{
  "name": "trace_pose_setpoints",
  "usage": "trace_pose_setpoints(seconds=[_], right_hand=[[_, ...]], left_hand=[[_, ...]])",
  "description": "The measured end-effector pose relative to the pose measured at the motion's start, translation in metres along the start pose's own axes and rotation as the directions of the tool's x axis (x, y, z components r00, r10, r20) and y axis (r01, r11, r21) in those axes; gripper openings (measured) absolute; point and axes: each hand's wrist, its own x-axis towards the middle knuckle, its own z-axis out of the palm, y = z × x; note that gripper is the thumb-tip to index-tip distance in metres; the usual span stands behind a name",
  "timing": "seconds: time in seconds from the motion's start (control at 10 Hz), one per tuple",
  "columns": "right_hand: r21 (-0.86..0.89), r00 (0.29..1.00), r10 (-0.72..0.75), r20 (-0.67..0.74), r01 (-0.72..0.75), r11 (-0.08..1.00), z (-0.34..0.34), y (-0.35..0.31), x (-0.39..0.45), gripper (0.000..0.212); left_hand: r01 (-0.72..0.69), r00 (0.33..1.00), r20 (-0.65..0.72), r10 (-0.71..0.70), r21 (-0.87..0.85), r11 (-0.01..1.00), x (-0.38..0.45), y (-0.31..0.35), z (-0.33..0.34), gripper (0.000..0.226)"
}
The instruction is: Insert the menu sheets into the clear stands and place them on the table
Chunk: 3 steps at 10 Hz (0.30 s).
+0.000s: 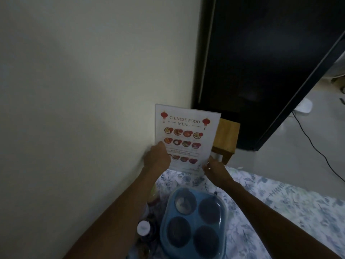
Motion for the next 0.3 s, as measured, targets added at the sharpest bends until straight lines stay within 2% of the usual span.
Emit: trace_pose_setpoints(seconds=[0.2, 0.3], right_hand=[[0.025, 0.998, -0.052, 0.041, 0.051, 0.998, -0.0057, -0.0086, -0.0097, 0.045], [0.044, 0.999, -0.031, 0.033, 0.030, 0.999, -0.0113, -0.0084, -0.0107, 0.044]], left_hand=[[-0.014, 1.000, 0.008, 0.014, -0.009, 1.000, -0.0069, 0.0029, 0.0029, 0.026], [-0.019, 1.000, -0.006, 0.019, -0.021, 1.000, -0.0097, 0.0084, 0.0020, 0.028]])
